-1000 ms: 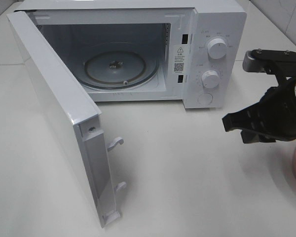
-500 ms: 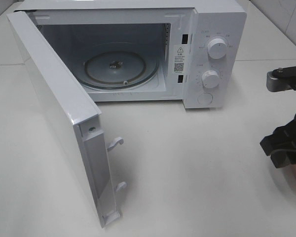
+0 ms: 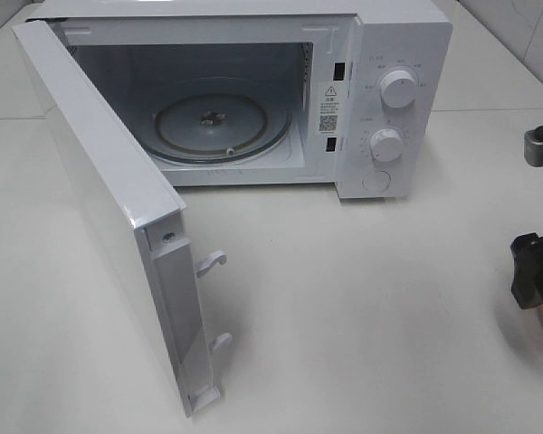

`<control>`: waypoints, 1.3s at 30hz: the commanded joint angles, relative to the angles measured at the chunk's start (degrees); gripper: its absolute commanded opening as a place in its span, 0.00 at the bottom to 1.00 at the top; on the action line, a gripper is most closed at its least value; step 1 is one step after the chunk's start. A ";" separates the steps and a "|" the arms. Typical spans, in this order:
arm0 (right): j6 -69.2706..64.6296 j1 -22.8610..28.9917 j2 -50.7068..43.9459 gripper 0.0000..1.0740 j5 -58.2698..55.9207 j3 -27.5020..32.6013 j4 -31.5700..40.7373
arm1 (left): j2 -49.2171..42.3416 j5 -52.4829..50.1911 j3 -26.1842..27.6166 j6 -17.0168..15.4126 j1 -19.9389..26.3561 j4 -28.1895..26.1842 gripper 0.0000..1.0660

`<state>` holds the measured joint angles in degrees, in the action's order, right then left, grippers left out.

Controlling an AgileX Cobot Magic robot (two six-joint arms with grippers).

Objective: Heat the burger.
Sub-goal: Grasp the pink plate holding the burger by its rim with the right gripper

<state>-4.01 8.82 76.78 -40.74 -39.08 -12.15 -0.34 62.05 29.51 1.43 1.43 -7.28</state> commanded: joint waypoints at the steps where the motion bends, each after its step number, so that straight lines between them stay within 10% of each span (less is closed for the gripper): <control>1: 0.86 -0.34 0.17 0.92 -0.17 -0.11 -0.29 | -0.63 -0.97 -0.06 0.06 0.00 -0.17 0.94; 39: -1.03 -3.67 23.55 0.79 13.46 -0.06 -3.27 | -0.63 -0.97 -0.06 0.06 0.00 -0.17 0.94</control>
<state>-4.58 5.44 99.92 -27.73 -39.19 -14.90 -0.34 62.05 29.51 1.43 1.43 -7.28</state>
